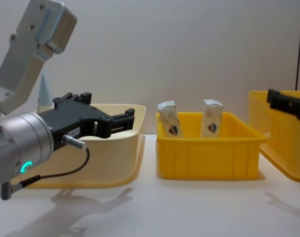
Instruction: Bimanual collaborative sorting of washing and personal care products
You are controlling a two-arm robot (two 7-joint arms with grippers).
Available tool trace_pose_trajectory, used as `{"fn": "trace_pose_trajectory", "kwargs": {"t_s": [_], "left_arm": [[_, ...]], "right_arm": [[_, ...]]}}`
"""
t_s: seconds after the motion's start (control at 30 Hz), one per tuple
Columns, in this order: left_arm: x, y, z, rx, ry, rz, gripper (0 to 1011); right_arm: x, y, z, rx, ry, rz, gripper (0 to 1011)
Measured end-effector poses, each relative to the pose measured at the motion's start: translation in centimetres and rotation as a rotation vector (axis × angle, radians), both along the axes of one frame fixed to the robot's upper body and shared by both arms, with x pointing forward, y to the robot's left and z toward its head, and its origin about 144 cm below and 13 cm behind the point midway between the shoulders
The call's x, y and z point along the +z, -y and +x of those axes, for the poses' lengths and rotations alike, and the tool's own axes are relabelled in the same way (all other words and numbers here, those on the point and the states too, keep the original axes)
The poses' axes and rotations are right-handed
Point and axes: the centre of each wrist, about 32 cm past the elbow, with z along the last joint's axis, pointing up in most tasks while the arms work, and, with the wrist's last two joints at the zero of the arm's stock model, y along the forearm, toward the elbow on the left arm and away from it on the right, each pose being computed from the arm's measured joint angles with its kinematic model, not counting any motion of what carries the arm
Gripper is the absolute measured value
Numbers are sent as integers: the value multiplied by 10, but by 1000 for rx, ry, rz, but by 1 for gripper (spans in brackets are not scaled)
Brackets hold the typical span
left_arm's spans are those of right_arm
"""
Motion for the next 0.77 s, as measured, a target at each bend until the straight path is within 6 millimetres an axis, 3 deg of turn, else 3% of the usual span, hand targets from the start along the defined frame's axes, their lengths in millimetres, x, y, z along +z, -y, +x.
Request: {"fn": "trace_pose_trajectory", "kwargs": {"t_s": [0.27, 0.77], "left_arm": [[0, 0, 0, 0, 0, 0, 1000], [0, 0, 0, 0, 0, 0, 1000]], "right_arm": [[-10, -3, -16, 37, -17, -15, 1001], [-10, -3, -18, 40, -19, -16, 1001]]}}
